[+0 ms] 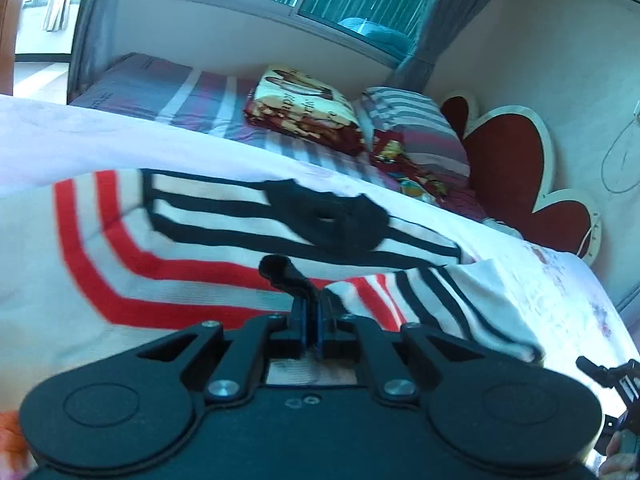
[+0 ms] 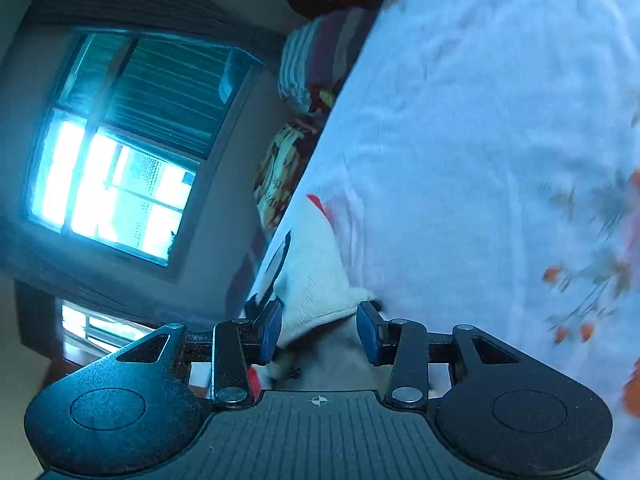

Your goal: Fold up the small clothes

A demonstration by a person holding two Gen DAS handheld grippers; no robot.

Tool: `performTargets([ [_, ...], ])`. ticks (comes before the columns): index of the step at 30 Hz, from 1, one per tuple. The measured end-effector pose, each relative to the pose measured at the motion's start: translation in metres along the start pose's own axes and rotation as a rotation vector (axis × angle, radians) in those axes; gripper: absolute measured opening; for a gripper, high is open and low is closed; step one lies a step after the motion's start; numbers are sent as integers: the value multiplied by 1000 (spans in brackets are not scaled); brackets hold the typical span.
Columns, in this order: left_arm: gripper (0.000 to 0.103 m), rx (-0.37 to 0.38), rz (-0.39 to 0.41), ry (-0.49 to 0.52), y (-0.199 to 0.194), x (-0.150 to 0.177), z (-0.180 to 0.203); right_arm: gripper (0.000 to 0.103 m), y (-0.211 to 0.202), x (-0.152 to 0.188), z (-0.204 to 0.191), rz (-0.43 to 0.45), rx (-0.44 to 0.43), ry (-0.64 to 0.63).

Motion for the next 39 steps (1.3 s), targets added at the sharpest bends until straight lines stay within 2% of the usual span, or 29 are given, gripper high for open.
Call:
performTargets([
  [5,4,-33,2,-13,-10,-4,-24,41,20,-3,7,-54,-61,134],
  [9,4,-37,-16,-18,-6,-1,-31,41,34,-15,15,-67,-32,131],
  [11,4,-38,-20,-26,-6,3,-34,39,35,-17,13,-74,-2,75],
  [12,4,-40,-20,-29,-4,4,-34,3,36,-17,10,-81,26,22],
  [14,4,-42,-16,-34,-5,6,-36,6,31,-3,4,-87,66,-86],
  [18,4,-43,-14,-27,-8,8,-36,6,18,0,-1,-81,84,-171],
  [21,4,-90,-35,18,0,11,-34,5,20,9,6,-121,155,-227],
  [23,6,-109,-41,50,5,14,-35,6,25,15,6,-129,165,-252],
  [24,10,-119,-45,74,6,16,-34,6,21,15,3,-136,175,-280],
  [25,21,-133,-36,91,2,16,-35,6,19,13,-3,-153,187,-304],
  [26,31,-172,-10,106,-5,14,-37,6,10,12,-9,-153,191,-339],
  [27,35,-203,34,136,-16,12,-36,6,-3,11,-19,-115,189,-412],
  [29,36,-162,83,184,-27,8,-20,6,-11,8,-47,-52,186,-601],
  [32,37,-56,59,279,-9,14,26,6,21,7,-60,-106,197,-689],
  [33,37,-41,47,305,2,19,38,6,35,11,-59,-134,205,-722],
  [35,38,-55,24,337,26,28,48,4,63,23,-50,-222,242,-775],
  [36,38,-91,-8,341,39,33,44,0,72,27,-44,-235,256,-799],
  [37,37,-116,-33,327,48,36,36,0,73,27,-43,-231,248,-810],
  [39,35,-80,-14,283,41,32,30,0,64,22,-44,-238,221,-808],
])
Point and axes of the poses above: each gripper's, at about its wrist camera, not at the fingertips, and y roughly the way its jaws point, z to its right, x to its underside, the point moved 6 cm from there along y, roughly the way its jaws point, and after that the axes turned 11 degrees about -y, right-handed, at the moved point
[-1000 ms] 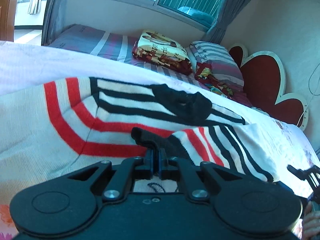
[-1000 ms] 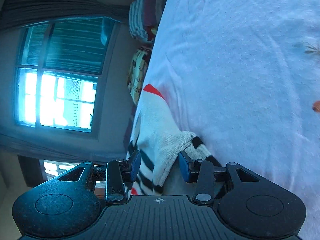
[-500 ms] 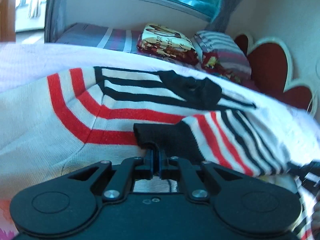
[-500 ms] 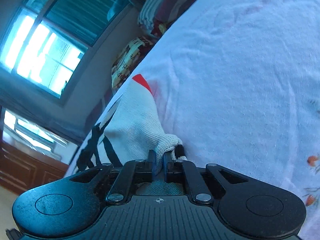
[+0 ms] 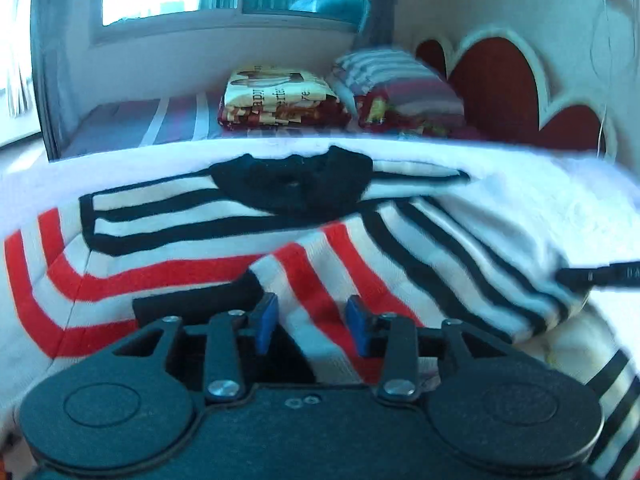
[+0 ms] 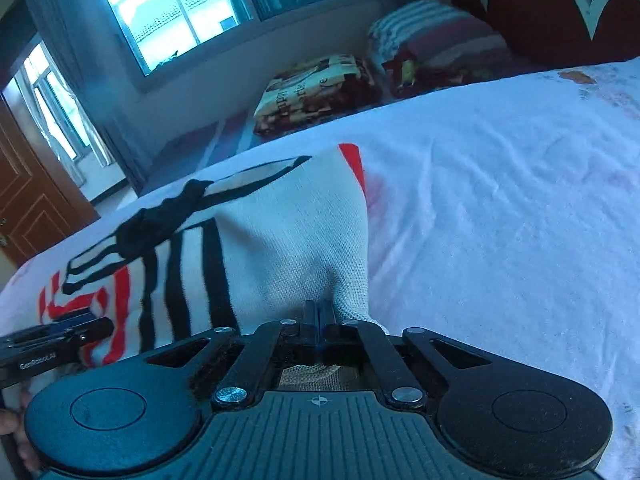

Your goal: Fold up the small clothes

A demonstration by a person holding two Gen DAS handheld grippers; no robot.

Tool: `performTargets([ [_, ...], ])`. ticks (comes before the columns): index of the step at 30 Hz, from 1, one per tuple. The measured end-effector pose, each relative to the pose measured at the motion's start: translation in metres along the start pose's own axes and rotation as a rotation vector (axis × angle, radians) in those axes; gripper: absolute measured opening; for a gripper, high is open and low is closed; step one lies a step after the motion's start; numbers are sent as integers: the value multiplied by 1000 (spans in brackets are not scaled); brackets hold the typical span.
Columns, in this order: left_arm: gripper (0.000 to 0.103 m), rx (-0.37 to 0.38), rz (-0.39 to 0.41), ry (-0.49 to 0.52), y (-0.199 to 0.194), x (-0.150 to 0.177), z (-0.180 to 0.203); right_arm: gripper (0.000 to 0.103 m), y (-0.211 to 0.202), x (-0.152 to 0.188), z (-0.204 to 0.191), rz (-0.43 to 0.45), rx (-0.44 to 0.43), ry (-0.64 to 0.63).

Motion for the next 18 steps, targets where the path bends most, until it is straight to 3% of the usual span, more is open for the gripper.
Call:
performTargets([
  [3,36,-1,22,-24,3,-7,-2,0,8,-21,7,74,3,-47],
  [8,37,-37,27,26,22,-19,11,0,83,-64,17,44,-28,-81],
  [11,39,-47,37,33,26,-16,11,0,107,-82,35,39,1,-84],
  [15,36,-65,55,32,21,-17,9,0,112,-90,52,11,-16,-80],
  [18,38,-52,112,7,4,-24,25,0,82,-88,39,72,-54,-116],
])
Point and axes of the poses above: each gripper's, at about its wrist camera, not at the fingertips, and y roughly the way its jaws point, z to its right, x to its underside, the point moved 6 cm from there along y, roughly the way its jaws point, and after that the axes turned 11 degrees about -y, right-handed, at the moved point
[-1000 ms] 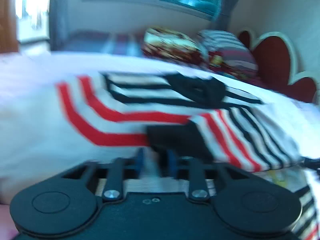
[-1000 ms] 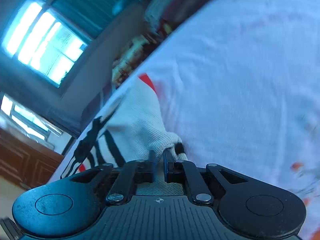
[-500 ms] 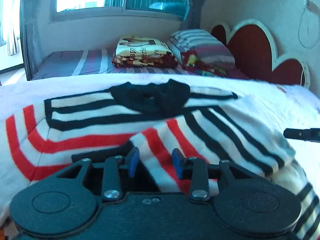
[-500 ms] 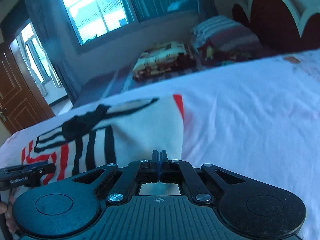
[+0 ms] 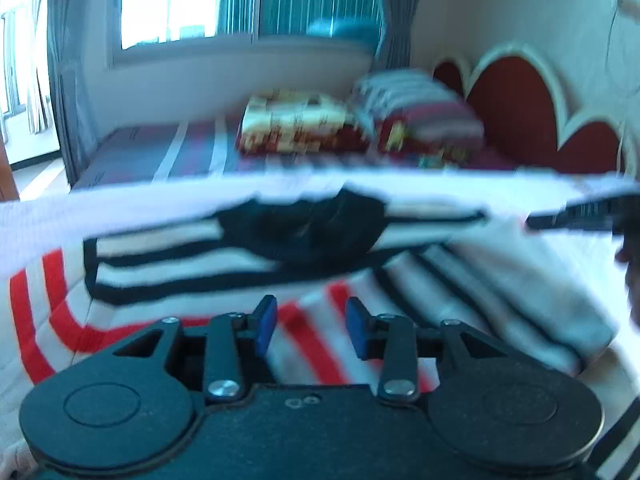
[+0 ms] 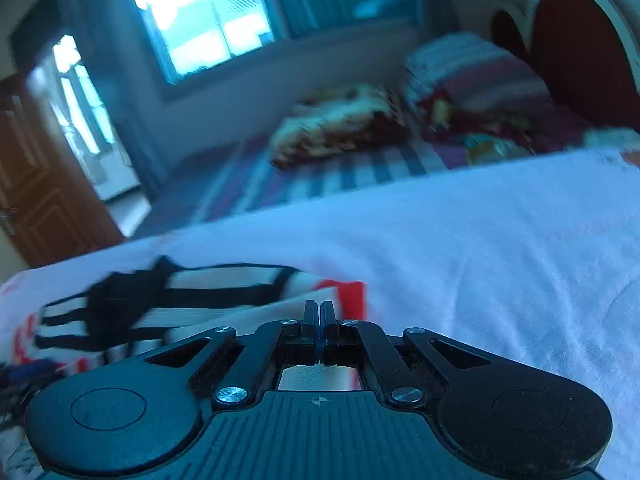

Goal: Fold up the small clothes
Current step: 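Grasp the other black sleeve cuff with the left gripper and lift it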

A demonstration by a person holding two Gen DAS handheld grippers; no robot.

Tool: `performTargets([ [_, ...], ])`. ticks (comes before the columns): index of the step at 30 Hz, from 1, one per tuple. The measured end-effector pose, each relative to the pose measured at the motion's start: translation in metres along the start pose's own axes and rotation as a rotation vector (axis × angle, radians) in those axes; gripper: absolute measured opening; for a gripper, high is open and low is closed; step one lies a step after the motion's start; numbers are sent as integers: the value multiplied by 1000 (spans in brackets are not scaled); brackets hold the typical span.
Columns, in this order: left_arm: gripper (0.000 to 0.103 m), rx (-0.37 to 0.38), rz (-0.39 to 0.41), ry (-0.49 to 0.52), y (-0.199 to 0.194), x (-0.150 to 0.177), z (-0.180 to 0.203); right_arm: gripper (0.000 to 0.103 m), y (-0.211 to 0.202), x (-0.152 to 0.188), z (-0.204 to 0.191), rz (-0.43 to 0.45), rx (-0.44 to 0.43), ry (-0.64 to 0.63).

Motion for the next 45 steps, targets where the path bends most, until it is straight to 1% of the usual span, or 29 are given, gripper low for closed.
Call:
performTargets([
  [2,41,23,-5,6,0,2,20,0,-7,12,-18,-26,-62,-5],
  [3,42,36,-14,22,2,6,31,0,-8,19,-26,-38,-77,-14],
  [5,42,24,-44,51,8,16,44,0,-14,38,-38,-65,-58,-59],
  [6,44,5,-76,53,11,22,43,0,-19,44,-37,-64,-49,-55],
  [7,44,-26,-92,47,10,27,39,0,-27,51,-33,-62,-49,-21],
  [8,42,-41,-74,42,2,28,36,0,-36,54,-29,-63,-46,9],
  [9,42,-63,-56,50,-8,29,35,0,-50,57,-30,-49,-38,7],
  [11,44,-99,-29,78,-23,37,38,0,-75,63,-42,-15,-42,-46],
  [12,45,-106,-43,75,-23,43,36,0,-77,69,-46,-24,-49,-55],
  [13,46,-111,-65,55,-20,49,33,0,-72,79,-48,-68,-56,-47],
  [14,47,-98,-38,26,-21,51,30,0,-66,87,-47,-104,-58,-29],
  [15,48,-95,-40,16,-22,49,28,0,-68,87,-47,-87,-56,-14],
  [16,47,-102,-53,7,-25,45,27,0,-71,84,-47,-96,-48,2],
  [17,46,-104,-43,-10,-32,40,24,0,-78,78,-48,-69,-43,12],
  [19,49,-106,16,-52,-50,36,9,0,-94,71,-51,-9,-49,27],
  [21,49,-119,34,-151,-72,37,-21,0,-100,72,-50,-22,-52,64],
  [23,48,-138,59,-288,-98,42,-65,0,-104,76,-50,-29,-39,94],
  [25,44,-198,92,-406,-130,52,-116,0,-108,80,-50,-39,-21,141],
  [27,38,-275,151,-507,-165,59,-172,0,-113,82,-54,-39,-17,178],
  [28,38,-334,178,-570,-182,63,-200,0,-116,84,-58,-40,-13,190],
  [30,38,-408,224,-721,-214,74,-259,0,-118,85,-69,-45,-9,198],
  [32,38,-427,253,-883,-238,85,-309,0,-118,87,-81,-54,-5,206],
  [33,38,-433,272,-934,-248,88,-329,0,-117,87,-86,-59,-2,209],
  [36,38,-420,297,-1035,-263,93,-376,0,-111,84,-105,-69,10,221],
  [37,38,-407,304,-1067,-266,95,-388,0,-109,82,-112,-64,9,223],
  [39,38,-356,309,-1133,-265,99,-408,0,-107,77,-124,-62,13,225],
  [41,37,-310,338,-1180,-264,103,-419,0,-105,74,-133,-58,13,241],
  [43,33,-289,354,-1200,-263,107,-425,0,-105,70,-142,-58,23,242],
  [45,32,-261,373,-1227,-258,110,-433,0,-105,68,-148,-59,31,235],
])
Point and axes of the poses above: each gripper's, at about its wrist camera, not at the fingertips, and y roughly the way its jaws point, z to its right, x to its underside, the point moved 6 cm from there along y, roughly the way its jaws point, and after that the axes turned 11 degrees about -y, right-handed, at the moved point
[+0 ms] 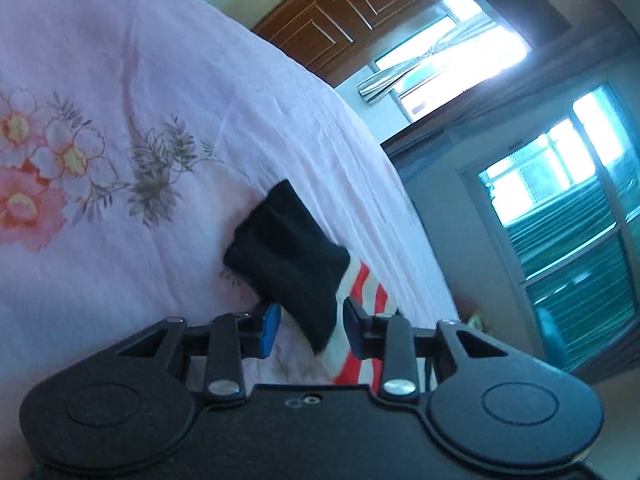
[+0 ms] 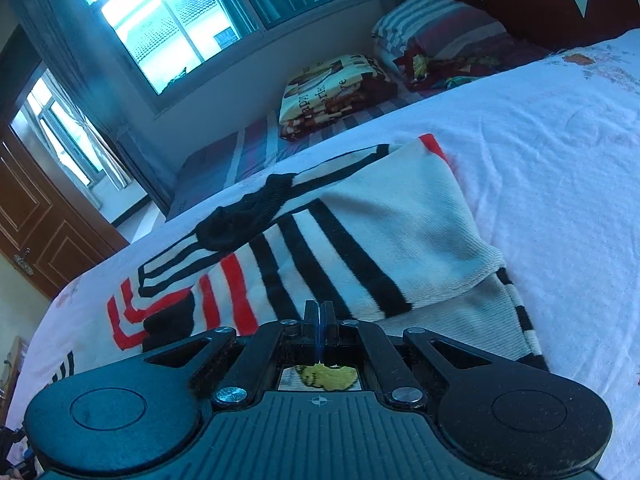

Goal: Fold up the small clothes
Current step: 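Grasp the other black sleeve cuff with the left gripper and lift it, then lay the held sleeve across the sweater body and open the left gripper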

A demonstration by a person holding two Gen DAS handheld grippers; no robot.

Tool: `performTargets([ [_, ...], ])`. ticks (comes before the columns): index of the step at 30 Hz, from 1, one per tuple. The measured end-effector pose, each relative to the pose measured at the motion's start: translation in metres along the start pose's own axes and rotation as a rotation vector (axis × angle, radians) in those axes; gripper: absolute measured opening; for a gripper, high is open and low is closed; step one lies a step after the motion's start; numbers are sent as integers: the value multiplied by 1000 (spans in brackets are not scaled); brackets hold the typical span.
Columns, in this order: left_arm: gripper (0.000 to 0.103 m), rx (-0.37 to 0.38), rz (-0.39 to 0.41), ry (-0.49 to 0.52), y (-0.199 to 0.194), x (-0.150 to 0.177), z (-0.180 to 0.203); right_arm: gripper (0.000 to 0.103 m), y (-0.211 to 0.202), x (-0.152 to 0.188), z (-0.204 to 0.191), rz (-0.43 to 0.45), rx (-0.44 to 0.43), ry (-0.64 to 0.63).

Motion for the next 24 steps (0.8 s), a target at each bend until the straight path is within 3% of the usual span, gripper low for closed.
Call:
performTargets([
  [10,6,53,-33,-29,8,-14,-11,0,0,-2,-9,-10,34,23],
  [15,5,3,-24,125,6,-9,8,0,-5,-1,-7,-8,33,22],
  [18,5,81,-3,206,-10,4,49,0,-13,-1,-1,12,35,30],
  [21,5,153,-37,349,-15,41,95,0,-21,-1,8,34,44,33],
  [24,5,199,-108,531,-10,108,140,0,-25,0,18,38,38,38],
])
Point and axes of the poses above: each gripper's, at about its wrist camera, not at the fingertips, and y roughly the way its jaws point, z to its right, x to its underside, the point moved 6 cm from there along y, roughly the way its jaws point, and after that the axes turned 11 degrees about -y, right-handed, at the moved point
